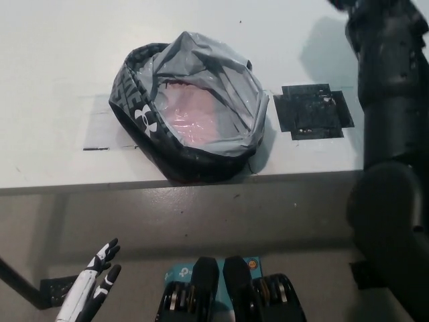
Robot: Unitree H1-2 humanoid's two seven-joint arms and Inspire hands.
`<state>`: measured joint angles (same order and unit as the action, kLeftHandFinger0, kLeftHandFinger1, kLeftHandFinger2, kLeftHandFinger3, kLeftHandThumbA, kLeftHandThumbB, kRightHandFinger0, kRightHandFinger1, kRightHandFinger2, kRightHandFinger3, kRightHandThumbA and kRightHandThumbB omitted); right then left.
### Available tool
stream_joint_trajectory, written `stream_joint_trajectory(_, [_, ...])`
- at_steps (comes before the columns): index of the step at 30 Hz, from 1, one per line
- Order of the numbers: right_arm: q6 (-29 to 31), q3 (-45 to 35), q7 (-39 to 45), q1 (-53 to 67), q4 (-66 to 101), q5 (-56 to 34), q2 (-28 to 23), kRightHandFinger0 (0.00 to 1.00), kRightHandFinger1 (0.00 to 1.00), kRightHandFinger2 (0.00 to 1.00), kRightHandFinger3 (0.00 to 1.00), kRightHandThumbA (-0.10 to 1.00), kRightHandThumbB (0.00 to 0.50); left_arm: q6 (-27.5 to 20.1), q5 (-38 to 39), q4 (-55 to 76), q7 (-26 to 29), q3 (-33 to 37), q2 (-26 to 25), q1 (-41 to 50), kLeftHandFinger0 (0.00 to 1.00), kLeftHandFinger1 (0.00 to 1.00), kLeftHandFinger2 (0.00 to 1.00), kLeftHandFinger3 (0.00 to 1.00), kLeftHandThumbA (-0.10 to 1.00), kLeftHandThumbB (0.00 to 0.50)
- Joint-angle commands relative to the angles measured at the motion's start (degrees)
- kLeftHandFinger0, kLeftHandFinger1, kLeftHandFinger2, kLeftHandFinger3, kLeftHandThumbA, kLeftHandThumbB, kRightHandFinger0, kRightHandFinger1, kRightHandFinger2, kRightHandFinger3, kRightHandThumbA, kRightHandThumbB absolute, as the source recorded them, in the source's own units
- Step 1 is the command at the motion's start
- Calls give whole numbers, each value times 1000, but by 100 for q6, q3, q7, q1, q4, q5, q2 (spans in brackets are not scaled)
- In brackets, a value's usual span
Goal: The robot uses its right hand to pick up a bag of coffee beans and puts it in the black plastic bag, then the robot grabs the top of the bag and lifts it.
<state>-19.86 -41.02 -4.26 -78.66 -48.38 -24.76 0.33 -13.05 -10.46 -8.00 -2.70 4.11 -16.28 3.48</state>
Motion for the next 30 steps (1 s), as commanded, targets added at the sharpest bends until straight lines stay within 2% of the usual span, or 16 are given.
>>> stream_joint_trajectory(1, [-185,376,79,-759,459,-423,241,0,158,771,1000,-100,85,-124,50,152,-58,-73,-88,-5,1000,1000,1000,1000,1000,309])
stream_joint_trajectory(2, [-128,501,124,-770,450,-372,273,0,170,794,1000,-100,90,-120,52,151,-64,-74,-93,-17,1000,1000,1000,1000,1000,310])
stream_joint_trajectory(3, [-73,622,156,-769,426,-292,288,0,193,820,820,-100,97,-122,59,147,-68,-75,-94,-22,1000,1000,1000,1000,1000,309])
stream_joint_trajectory(4, [2,793,190,-765,364,-157,297,0,233,862,557,-100,75,-124,57,147,-66,-75,-91,-26,1000,1000,1000,1000,1000,309])
stream_joint_trajectory(5, [54,914,212,-760,320,-67,302,0,272,891,525,-100,66,-124,55,148,-64,-75,-88,-29,1000,1000,1000,1000,1000,309])
stream_joint_trajectory(7, [186,1209,267,-725,196,84,319,0,374,931,738,-100,73,-143,58,145,-77,-70,-88,-27,1000,1000,1000,1000,1000,299])
stream_joint_trajectory(8, [303,1436,297,-691,91,206,335,0,403,910,810,-100,69,-161,52,133,-85,-63,-94,-29,1000,1000,1000,1000,1000,298])
stream_joint_trajectory(9, [419,1589,291,-675,-70,285,374,0,428,901,1000,-100,92,-154,6,143,-72,-55,-97,-23,1000,1000,1000,1000,1000,295])
stream_joint_trajectory(14, [784,1978,310,-657,-604,365,454,0,426,891,1000,-100,99,-132,-17,164,-95,-35,-98,-63,1000,1000,1000,1000,1000,291])
stream_joint_trajectory(18, [1134,2375,382,-633,-1176,636,408,0,430,958,1000,-100,100,-85,1,195,-135,-36,-101,-79,1000,1000,1000,1000,1000,286])
stream_joint_trajectory(22, [1411,2603,408,-603,-1540,766,347,0,396,879,971,-100,115,-84,98,191,-183,-59,-80,-79,1000,1000,1000,1000,1000,285])
stream_joint_trajectory(23, [1579,2796,395,-579,-1684,956,308,0,403,851,933,-100,104,-91,87,184,-187,-59,-90,-76,1000,1000,1000,1000,1000,293])
stream_joint_trajectory(27, [1934,3179,406,-558,-1975,1279,207,0,417,829,837,-100,105,-71,26,215,-188,-44,-113,-81,1000,1000,1000,1000,1000,292])
stream_joint_trajectory(29, [1987,3409,393,-561,-2068,1457,137,0,419,845,824,-100,119,-65,-33,235,-178,-30,-123,-88,1000,1000,1000,1000,1000,281])
stream_joint_trajectory(30, [1995,3480,400,-565,-2091,1500,115,0,379,838,836,-100,127,-66,-42,239,-175,-29,-123,-91,1000,1000,1000,1000,1000,279])
